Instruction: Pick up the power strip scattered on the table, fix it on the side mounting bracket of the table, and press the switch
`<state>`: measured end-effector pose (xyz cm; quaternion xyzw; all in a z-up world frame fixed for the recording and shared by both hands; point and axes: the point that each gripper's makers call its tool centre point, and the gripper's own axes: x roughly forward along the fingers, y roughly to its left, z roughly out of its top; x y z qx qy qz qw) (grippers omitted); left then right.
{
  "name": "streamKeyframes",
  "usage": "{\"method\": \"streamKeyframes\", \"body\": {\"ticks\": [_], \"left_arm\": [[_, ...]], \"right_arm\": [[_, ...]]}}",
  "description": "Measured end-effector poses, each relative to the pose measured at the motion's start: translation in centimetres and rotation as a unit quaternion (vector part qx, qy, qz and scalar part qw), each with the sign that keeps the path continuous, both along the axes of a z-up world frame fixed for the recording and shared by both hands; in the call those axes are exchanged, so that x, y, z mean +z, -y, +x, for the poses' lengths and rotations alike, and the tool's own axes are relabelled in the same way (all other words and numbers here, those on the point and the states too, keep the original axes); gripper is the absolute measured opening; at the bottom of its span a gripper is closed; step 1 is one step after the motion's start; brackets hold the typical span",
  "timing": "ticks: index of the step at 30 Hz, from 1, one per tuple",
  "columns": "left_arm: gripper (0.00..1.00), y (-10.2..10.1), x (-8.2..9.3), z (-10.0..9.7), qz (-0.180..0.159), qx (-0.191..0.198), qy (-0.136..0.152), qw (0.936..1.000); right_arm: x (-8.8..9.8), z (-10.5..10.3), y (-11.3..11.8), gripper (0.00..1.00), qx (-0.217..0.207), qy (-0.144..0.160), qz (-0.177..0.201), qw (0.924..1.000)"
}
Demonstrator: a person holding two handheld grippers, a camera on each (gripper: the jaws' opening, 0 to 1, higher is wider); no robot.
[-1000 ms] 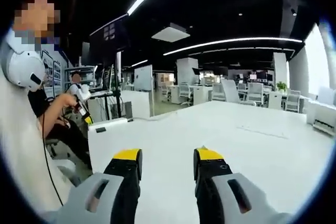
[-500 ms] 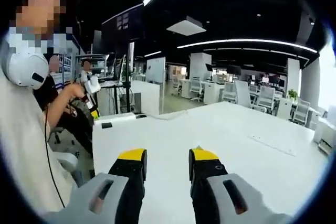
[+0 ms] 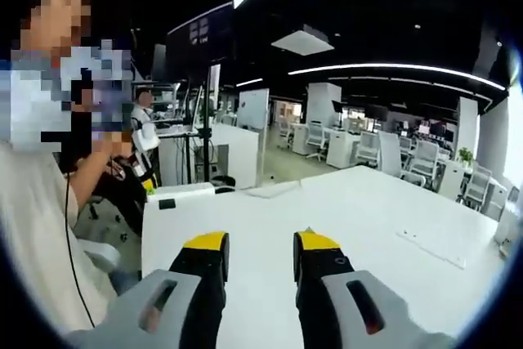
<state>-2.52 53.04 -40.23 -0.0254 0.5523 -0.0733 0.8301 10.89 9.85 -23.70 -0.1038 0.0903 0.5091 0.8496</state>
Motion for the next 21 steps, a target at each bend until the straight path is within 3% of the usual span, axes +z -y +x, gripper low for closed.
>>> {"method": "streamKeyframes", "body": {"ticks": [21], "left_arm": [[0.34, 0.0, 0.0, 0.0, 0.0, -0.008, -0.009, 0.9999]], "right_arm": [[1.5, 1.5, -6.0, 0.13, 0.043, 0.001, -0.008, 0.9991]]}}
